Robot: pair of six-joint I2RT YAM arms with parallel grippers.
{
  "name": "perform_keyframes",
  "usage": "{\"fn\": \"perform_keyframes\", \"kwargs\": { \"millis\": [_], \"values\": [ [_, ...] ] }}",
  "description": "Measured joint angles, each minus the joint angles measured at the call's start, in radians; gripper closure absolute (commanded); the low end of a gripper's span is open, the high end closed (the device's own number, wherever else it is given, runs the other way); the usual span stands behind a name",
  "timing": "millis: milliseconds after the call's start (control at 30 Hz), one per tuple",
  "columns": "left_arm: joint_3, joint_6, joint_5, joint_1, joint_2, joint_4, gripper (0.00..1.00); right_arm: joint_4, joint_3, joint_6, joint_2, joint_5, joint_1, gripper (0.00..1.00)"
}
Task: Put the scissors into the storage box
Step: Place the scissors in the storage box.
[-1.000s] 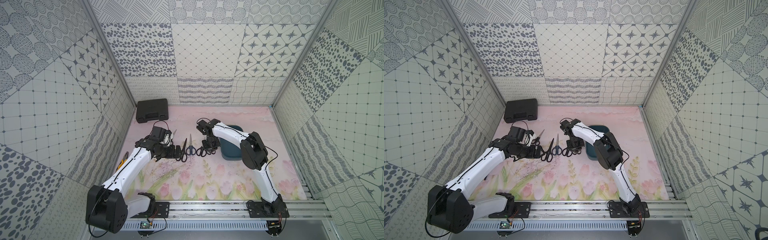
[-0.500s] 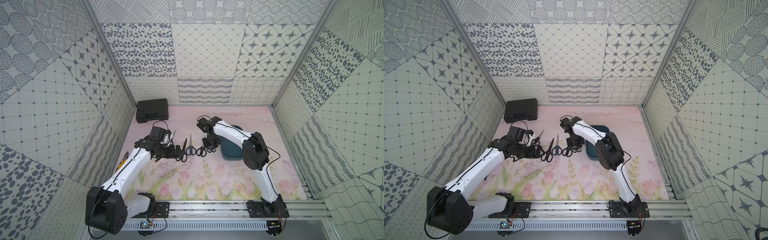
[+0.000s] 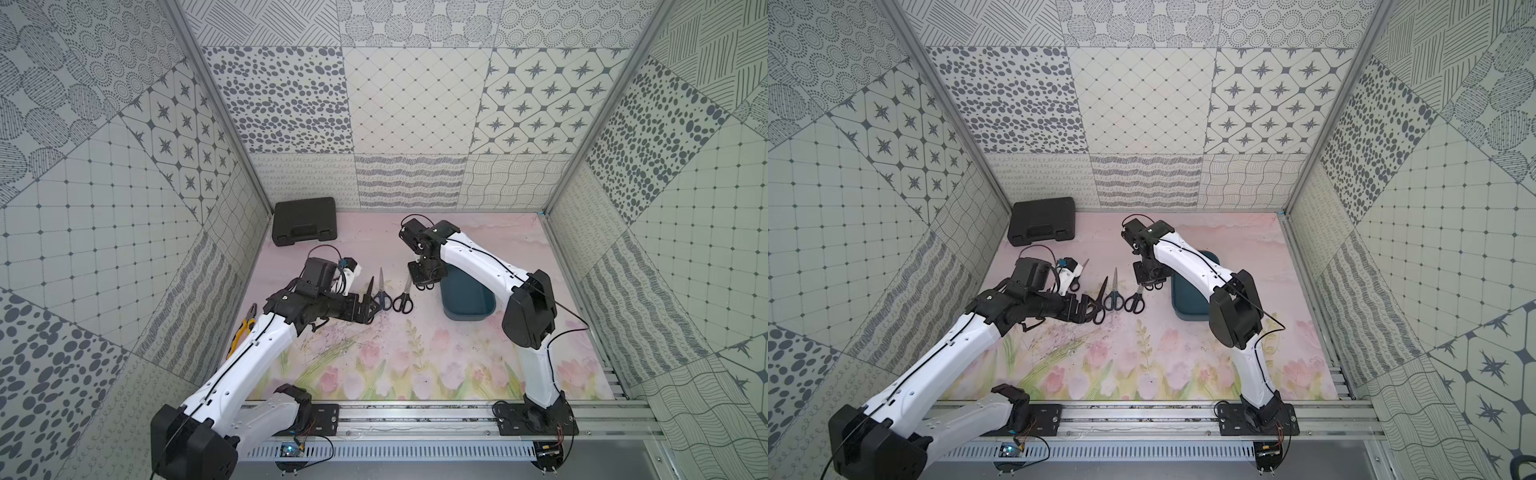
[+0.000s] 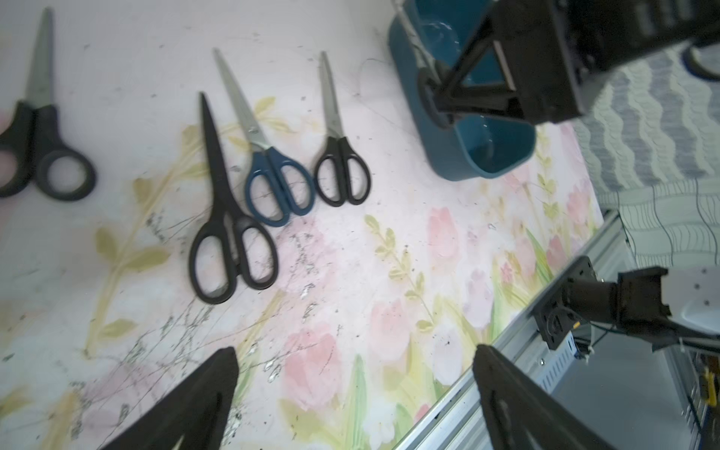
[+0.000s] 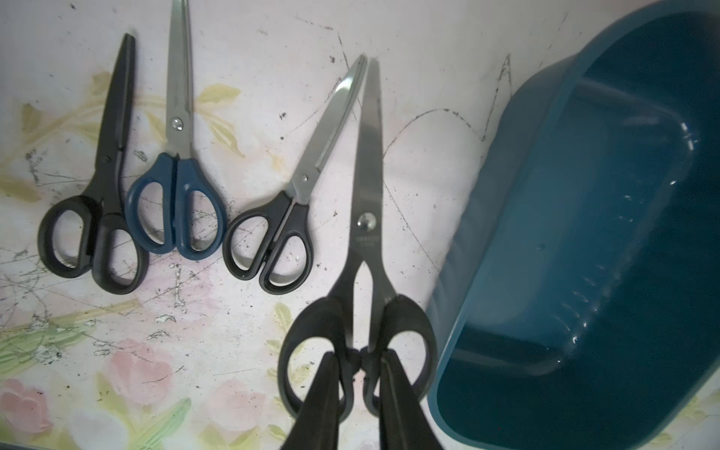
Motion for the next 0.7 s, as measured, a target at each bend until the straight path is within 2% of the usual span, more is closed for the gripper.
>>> {"fn": "perform_keyframes", "kwargs": {
  "millis": [200, 300, 500, 700],
  "values": [
    [0.083, 0.042, 0.031, -0.222, 0.097, 0.09, 0.01, 0.012, -0.128, -0.02, -0.148, 0.024, -0.07, 1.0],
    [0.105, 0.052, 0.042, -0.279, 0.166, 0.144, 0.02, 0.032, -0.222, -0.036, -0.216, 0.034, -0.14, 1.0],
    [0.116, 0.061, 0.041, -0.328, 0.269, 0.275, 0.0, 0.083, -0.378, -0.073, -0.247, 0.033, -0.256, 1.0],
    [0.083, 0.055, -0.014, -0.335, 0.302, 0.403, 0.01, 0.167, -0.458, -0.109, -0.219, 0.019, -0.294, 1.0]
  ]
}}
